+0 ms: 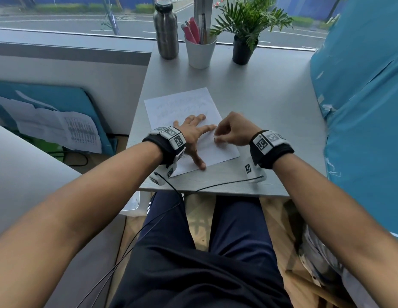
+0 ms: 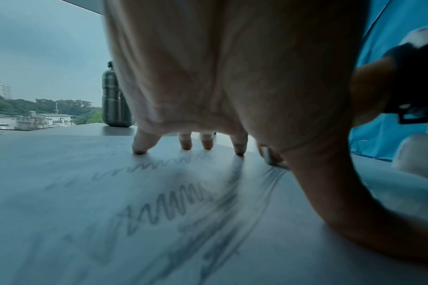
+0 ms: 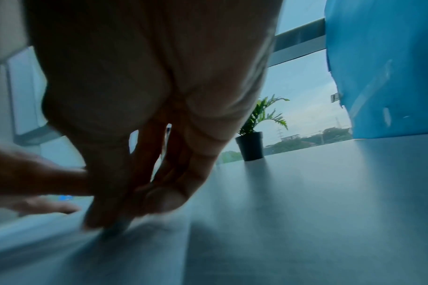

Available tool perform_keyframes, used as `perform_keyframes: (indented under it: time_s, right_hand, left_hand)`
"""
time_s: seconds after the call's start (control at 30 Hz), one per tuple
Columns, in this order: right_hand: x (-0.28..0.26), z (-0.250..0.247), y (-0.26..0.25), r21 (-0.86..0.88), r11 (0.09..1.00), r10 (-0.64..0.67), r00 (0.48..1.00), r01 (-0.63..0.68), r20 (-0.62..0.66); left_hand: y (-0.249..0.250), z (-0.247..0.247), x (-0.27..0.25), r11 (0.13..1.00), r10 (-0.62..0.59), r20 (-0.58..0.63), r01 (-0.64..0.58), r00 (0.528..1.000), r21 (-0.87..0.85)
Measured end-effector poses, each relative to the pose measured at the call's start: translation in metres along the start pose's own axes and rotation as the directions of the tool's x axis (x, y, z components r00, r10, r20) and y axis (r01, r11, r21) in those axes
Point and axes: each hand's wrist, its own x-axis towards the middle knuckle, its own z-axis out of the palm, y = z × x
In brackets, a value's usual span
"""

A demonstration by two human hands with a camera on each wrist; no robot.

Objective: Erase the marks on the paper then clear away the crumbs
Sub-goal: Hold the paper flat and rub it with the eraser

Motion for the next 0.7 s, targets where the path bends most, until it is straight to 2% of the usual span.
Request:
perform_keyframes:
  time_s: [0.07, 0.1, 0.17, 0.23, 0.27, 0.33, 0.43, 0.47, 0.53, 0.6, 0.63, 0.7]
  right_hand:
    - [-0.005, -0.002, -0.004, -0.020, 0.999, -0.026, 0.981, 0.031, 0.194]
    - [-0.003, -0.005, -0.003, -0.023, 0.999, -0.028, 0.981, 0.033, 0.192]
    - [0.007, -0.010, 0.004, 0.018, 1.000, 0.004, 1.000, -0.005, 0.019]
    - [0.012, -0.010, 0.009, -0.002, 0.999, 0.046, 0.984, -0.047, -0.172]
    - [0.011, -0.007, 0.009, -0.008, 0.999, 0.050, 0.978, -0.052, -0.203]
    - [0.003, -0.002, 0.003, 0.000, 0.999, 0.032, 0.992, -0.032, -0.119]
    - [-0.007, -0.002, -0.006, -0.032, 0.999, -0.013, 0.983, 0.019, 0.181]
    - [-0.004, -0.005, -0.005, -0.034, 0.999, -0.020, 0.984, 0.026, 0.179]
    - [0.007, -0.012, 0.003, 0.002, 1.000, 0.008, 1.000, -0.008, 0.002]
    - [0.011, -0.013, 0.009, 0.000, 0.998, 0.054, 0.981, -0.055, -0.184]
    - [0.009, -0.011, 0.009, 0.002, 0.998, 0.058, 0.981, -0.059, -0.184]
    - [-0.002, -0.002, 0.001, -0.001, 1.000, 0.009, 0.999, -0.009, -0.035]
  left_hand:
    - [0.001, -0.001, -0.002, 1.000, 0.001, 0.008, -0.001, 1.000, 0.006]
    - [0.002, -0.002, -0.002, 1.000, 0.001, 0.012, -0.001, 1.000, 0.008]
    - [0.004, -0.004, -0.004, 1.000, 0.001, 0.017, -0.001, 1.000, 0.009]
    - [0.005, -0.004, -0.005, 1.000, -0.004, 0.014, 0.004, 1.000, 0.006]
    - [0.005, -0.005, -0.005, 1.000, -0.004, 0.015, 0.004, 1.000, 0.003]
    - [0.004, -0.004, -0.005, 1.000, 0.002, 0.017, -0.002, 1.000, 0.005]
    - [0.003, -0.004, -0.005, 1.000, 0.004, 0.020, -0.004, 1.000, 0.008]
    - [0.003, -0.004, -0.005, 1.000, 0.005, 0.020, -0.005, 1.000, 0.008]
    - [0.004, -0.004, -0.004, 1.000, 0.009, 0.015, -0.009, 1.000, 0.008]
    - [0.004, -0.003, -0.004, 1.000, 0.012, 0.010, -0.012, 1.000, 0.003]
    - [0.003, -0.003, -0.004, 1.000, 0.012, 0.011, -0.012, 1.000, 0.002]
    - [0.002, -0.003, -0.003, 1.000, 0.014, 0.017, -0.014, 1.000, 0.001]
